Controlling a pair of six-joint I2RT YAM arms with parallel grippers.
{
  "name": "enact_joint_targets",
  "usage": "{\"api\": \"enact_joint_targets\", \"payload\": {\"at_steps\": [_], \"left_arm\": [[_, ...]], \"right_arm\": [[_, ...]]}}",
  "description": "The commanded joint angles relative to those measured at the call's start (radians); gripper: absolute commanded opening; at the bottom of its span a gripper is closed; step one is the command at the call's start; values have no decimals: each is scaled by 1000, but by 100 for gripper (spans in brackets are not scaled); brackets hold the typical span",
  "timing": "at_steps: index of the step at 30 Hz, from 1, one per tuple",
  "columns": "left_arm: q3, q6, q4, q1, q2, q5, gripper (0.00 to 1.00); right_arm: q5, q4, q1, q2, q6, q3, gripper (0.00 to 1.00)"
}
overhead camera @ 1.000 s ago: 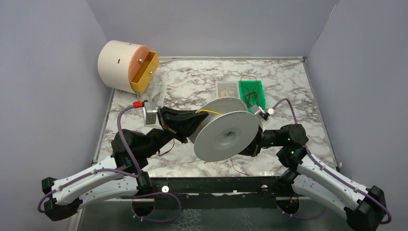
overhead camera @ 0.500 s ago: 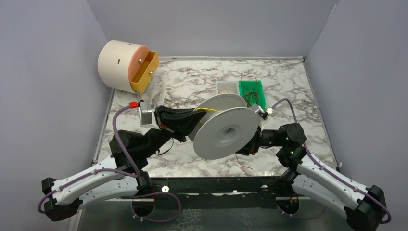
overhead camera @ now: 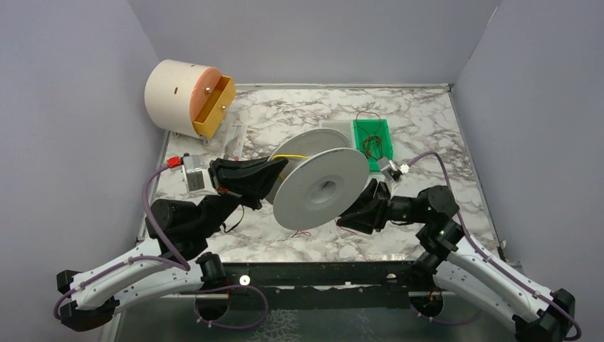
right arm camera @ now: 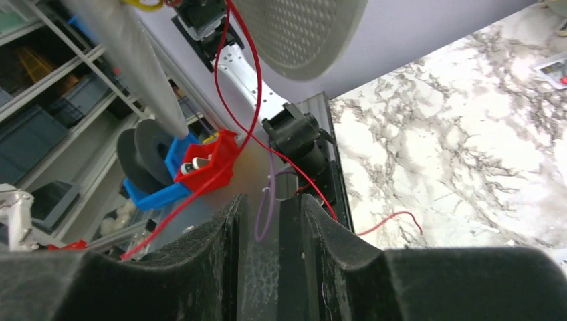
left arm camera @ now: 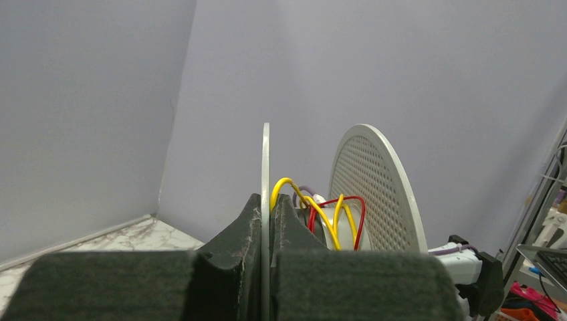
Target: Wrap the cables
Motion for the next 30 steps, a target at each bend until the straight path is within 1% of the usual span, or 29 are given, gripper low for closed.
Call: {"api": "enact_joint_targets", "payload": {"at_steps": [1,8,12,16,20,24,28,30], "left_arm": [[12,44,32,4,-49,-87,0],[14,145,-52,4,-75,-191,0],[16,244,-119,4,-74,-288,0],[23,318,-171,5,-52,-361,0],[59,399,-250,5,11,-466,0],[98,484,-310,4,95,-578,0],[122,600,-314,5,203,-730,0],[129,675,-289,4,263,-804,0]], "right_arm": [[90,-126,5,-51,-58,1,40],[195,-277,4,-95,-121,23,46],[295,-384,4,-108,-162,51,49],[392,-454,4,-119,-189,76,52],[501,-509,5,-118,-205,91,53],[556,-547,4,-112,-214,99,54],[575,-557,3,-111,-210,94,54],[580,-559,3,-112,-211,91,54]]}}
